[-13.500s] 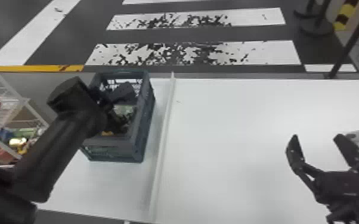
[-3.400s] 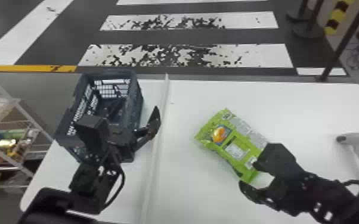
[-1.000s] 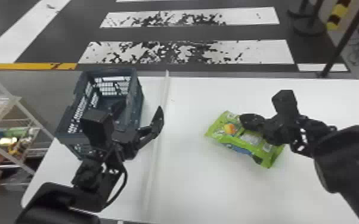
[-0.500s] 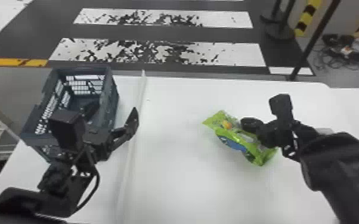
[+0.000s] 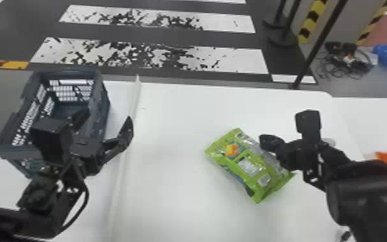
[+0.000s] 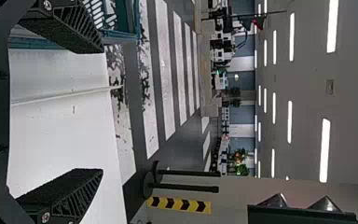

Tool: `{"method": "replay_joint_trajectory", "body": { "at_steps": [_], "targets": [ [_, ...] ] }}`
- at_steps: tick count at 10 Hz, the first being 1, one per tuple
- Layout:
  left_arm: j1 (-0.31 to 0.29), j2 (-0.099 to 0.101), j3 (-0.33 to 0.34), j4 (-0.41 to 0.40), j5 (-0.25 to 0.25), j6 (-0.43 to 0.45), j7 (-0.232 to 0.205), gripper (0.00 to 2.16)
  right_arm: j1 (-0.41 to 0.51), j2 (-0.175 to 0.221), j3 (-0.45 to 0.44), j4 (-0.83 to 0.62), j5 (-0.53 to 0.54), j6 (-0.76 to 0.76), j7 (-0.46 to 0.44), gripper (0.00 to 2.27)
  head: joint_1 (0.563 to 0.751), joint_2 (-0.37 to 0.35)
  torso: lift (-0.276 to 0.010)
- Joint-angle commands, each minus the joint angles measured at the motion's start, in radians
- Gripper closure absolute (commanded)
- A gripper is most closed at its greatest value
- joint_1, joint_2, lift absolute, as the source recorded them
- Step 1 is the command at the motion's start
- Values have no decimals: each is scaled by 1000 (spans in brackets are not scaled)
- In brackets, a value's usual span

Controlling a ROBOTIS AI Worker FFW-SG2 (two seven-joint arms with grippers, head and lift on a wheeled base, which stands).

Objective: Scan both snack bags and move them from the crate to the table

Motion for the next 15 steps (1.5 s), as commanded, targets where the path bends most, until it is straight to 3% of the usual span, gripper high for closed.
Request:
{"method": "replay_joint_trajectory", "body": {
  "at_steps": [1,6,11,15],
  "targets": [
    [-3,0,-2,2,0,-1,1,87,90,2,-38,-158,-25,60,5,2250,695,-72,-88],
    [-6,-2,1,27,5,-20,-1,87,291,35,-90,-387,-20,195,130,2250,695,-56,-88],
    [-6,0,2,35,9,-29,-2,87,310,74,-47,-262,24,103,130,2250,695,-25,-88],
    [-3,-2,2,36,9,-41,-2,87,340,83,-55,-440,23,100,113,2250,695,-13,-88]
  ]
}}
